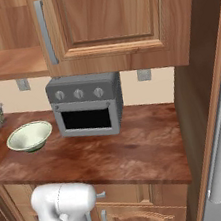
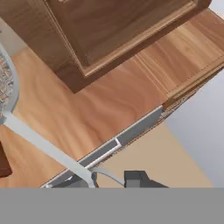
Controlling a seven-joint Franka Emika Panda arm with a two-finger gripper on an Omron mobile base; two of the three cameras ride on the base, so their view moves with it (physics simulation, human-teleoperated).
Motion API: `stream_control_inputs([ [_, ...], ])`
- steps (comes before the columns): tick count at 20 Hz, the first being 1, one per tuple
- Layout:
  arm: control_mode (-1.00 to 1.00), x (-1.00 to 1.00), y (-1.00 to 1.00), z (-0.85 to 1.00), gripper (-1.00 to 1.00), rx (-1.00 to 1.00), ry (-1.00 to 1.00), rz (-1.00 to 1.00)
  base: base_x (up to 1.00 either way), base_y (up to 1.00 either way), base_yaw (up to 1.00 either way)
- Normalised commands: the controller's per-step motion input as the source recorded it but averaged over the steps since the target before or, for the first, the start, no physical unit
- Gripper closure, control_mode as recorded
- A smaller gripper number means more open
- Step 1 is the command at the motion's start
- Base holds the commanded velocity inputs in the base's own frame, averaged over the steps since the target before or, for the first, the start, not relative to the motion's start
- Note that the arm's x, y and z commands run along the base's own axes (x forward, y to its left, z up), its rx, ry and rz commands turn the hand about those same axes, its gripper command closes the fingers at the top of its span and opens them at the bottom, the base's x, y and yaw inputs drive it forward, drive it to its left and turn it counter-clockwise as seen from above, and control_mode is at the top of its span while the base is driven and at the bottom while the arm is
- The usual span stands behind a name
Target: Open the cabinet and setup a tea strainer by placing it in the bowl upright.
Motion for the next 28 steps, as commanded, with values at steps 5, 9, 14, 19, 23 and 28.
stream_control_inputs([
  [5,-1.0,-0.04,-0.24,-0.5,1.0,0.07,0.0,-0.26,0.0,0.0,0.0],
  [9,-1.0,0.0,-0.1,-0.64,1.0,0.01,-0.01,-0.19,0.0,0.0,0.0],
  [14,-1.0,0.0,0.0,-0.71,1.0,0.0,-0.09,-0.15,0.0,0.0,0.0],
  [19,-1.0,0.22,0.01,-0.28,1.0,0.0,-0.1,-0.07,0.0,0.0,0.0],
  [23,-1.0,0.58,0.11,-0.29,1.0,0.0,0.0,0.0,0.0,0.0,0.0],
  [28,-1.0,0.28,0.25,-0.32,1.0,0.0,-0.06,-0.02,0.0,0.0,0.0],
])
